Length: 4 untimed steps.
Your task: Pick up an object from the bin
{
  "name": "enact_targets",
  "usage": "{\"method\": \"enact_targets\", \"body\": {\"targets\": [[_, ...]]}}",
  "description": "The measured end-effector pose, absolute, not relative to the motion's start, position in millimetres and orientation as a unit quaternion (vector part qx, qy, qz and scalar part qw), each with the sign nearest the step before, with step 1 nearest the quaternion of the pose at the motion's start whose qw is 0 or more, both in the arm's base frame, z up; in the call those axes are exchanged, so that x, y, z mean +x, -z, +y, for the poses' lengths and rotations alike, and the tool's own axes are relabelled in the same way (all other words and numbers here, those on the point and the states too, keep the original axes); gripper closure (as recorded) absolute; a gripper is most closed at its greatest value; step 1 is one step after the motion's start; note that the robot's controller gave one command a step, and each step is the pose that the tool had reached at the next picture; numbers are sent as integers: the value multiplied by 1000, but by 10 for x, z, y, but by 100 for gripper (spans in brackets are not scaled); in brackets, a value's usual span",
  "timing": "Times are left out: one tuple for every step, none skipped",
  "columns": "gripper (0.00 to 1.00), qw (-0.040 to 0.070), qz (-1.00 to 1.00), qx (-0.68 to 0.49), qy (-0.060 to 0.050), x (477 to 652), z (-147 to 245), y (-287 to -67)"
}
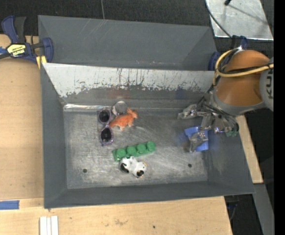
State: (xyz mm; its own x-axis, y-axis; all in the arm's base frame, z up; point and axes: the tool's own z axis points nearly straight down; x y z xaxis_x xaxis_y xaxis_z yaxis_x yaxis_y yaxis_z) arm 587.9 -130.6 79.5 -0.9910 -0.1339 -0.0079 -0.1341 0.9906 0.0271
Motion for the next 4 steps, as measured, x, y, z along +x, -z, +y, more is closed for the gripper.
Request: {"method": "enact_targets", "body": {"targets": [[100,6,997,-70,-8,5862,-1233,-903],[100,6,997,-70,-8,5862,-1233,-903],[100,2,997,-71,-8,5842,-1228,-953],[100,-2,997,-72,-5,5825,-1243,-1153]]}}
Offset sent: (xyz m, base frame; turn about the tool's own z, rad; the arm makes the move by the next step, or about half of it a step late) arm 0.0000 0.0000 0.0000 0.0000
